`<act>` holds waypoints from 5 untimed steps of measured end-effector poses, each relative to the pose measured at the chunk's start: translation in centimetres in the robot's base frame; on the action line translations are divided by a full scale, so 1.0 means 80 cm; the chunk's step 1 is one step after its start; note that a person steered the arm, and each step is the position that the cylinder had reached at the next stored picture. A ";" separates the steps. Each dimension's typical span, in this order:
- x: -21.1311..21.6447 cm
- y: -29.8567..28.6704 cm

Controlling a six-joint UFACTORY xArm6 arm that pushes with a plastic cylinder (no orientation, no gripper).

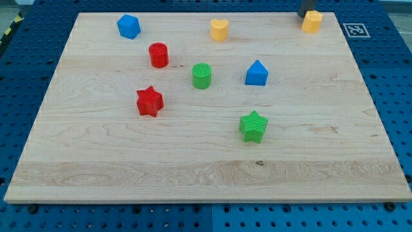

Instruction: Move the red circle towards the center left of the board

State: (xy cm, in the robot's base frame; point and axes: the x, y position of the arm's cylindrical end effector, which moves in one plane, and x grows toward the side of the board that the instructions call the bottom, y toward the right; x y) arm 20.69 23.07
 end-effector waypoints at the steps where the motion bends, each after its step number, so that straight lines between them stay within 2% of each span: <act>1: 0.030 0.009; 2: 0.030 0.008; 4: 0.030 -0.097; 5: 0.030 -0.099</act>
State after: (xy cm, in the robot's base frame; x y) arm 23.13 15.19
